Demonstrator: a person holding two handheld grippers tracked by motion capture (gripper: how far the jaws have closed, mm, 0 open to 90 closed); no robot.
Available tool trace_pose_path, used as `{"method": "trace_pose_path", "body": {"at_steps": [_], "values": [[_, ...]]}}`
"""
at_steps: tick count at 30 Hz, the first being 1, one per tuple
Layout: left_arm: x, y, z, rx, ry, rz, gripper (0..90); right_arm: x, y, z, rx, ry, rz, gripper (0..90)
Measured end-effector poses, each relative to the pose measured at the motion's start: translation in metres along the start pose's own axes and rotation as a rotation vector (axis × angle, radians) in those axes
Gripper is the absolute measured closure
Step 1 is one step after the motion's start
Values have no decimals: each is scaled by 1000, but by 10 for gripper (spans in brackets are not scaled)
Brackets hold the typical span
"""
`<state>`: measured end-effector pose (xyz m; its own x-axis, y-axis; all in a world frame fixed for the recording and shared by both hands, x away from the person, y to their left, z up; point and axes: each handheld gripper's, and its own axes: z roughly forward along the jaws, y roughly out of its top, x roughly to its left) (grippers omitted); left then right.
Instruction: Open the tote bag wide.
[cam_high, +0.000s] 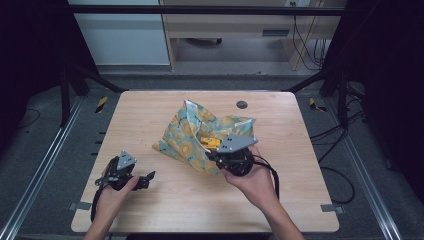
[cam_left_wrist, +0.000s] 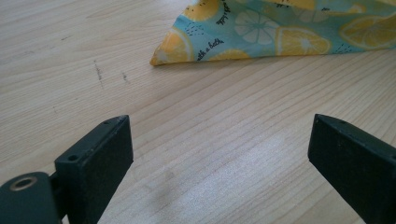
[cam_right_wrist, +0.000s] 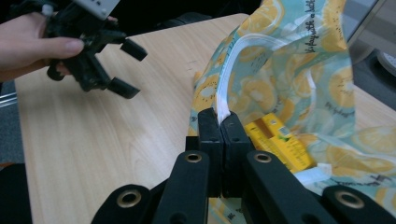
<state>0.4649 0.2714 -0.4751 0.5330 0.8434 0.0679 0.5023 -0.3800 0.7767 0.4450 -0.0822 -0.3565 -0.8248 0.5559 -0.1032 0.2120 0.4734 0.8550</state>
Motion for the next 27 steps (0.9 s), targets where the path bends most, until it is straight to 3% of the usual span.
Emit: {"method": "trace_pose_path", "body": {"at_steps": [5, 10, 12, 27], "values": [[1, 0, 0, -2, 1, -5, 62, 16, -13, 3, 10, 20, -6, 895], [0, 0, 0, -3, -2, -6, 62, 25, -26, 7, 21, 40, 20, 894], [0, 0, 1, -1, -3, -6, 62, 30, -39, 13, 48, 51, 27, 893], [2, 0, -1, -10, -4, -22, 63, 32, -91, 51, 191, 82, 128, 885]]}}
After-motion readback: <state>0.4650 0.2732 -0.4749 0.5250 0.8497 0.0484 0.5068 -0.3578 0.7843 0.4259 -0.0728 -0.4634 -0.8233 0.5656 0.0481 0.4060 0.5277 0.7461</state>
